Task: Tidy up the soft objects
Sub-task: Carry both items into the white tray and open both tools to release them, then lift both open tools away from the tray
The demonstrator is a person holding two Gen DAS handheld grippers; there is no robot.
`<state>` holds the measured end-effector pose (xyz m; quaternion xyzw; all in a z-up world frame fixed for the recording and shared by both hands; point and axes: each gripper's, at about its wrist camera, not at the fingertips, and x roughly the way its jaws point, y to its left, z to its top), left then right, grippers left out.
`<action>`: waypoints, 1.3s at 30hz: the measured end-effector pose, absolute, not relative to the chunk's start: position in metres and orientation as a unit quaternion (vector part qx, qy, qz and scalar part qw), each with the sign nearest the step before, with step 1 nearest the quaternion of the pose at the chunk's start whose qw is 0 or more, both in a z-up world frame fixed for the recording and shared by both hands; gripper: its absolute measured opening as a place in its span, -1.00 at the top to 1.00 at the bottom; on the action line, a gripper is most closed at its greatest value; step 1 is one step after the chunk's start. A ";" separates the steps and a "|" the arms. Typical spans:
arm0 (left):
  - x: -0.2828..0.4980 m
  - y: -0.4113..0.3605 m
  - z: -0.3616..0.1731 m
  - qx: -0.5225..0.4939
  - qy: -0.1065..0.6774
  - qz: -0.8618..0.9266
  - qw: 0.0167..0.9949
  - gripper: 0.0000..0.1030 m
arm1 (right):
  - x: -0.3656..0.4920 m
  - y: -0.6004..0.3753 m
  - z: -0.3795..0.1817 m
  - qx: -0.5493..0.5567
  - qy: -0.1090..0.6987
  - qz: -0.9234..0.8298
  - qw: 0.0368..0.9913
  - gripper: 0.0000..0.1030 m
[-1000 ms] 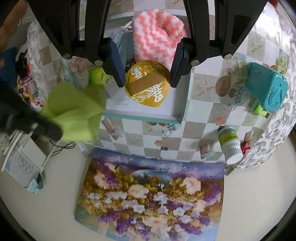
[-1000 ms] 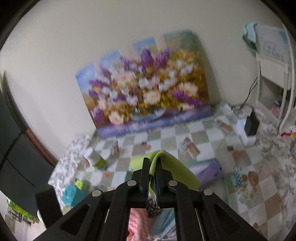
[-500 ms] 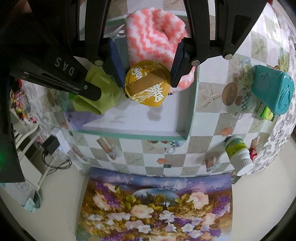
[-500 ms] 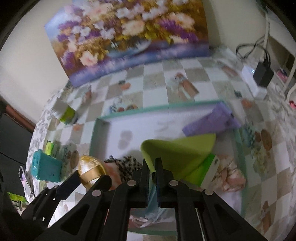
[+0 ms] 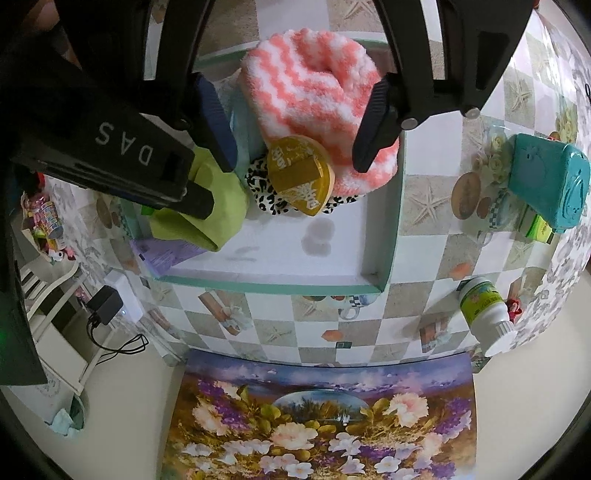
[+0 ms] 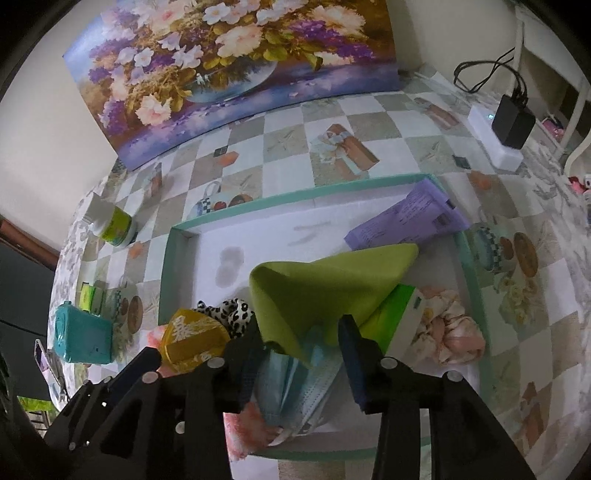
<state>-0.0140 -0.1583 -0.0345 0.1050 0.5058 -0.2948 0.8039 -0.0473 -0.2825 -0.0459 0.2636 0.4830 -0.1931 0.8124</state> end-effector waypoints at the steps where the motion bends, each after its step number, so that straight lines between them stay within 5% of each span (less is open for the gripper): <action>1: -0.014 -0.158 -0.033 0.105 0.505 -0.293 0.805 -0.39 | -0.048 -0.283 -0.044 0.262 0.480 -0.194 0.814 0.12; 15: 0.004 -0.131 -0.030 0.086 0.520 -0.223 0.820 -0.68 | -0.054 -0.283 -0.025 0.244 0.457 -0.219 0.827 -0.41; 19: 0.013 -0.119 -0.027 0.063 0.522 -0.197 0.828 -0.89 | -0.054 -0.285 -0.028 0.239 0.463 -0.230 0.822 -0.61; 30: 0.033 -0.089 -0.024 0.015 0.527 -0.149 0.837 -0.94 | -0.054 -0.285 -0.030 0.228 0.465 -0.246 0.819 -1.00; 39: 0.039 -0.079 -0.018 0.004 0.519 -0.137 0.844 -1.00 | -0.051 -0.278 -0.035 0.200 0.485 -0.254 0.813 -1.00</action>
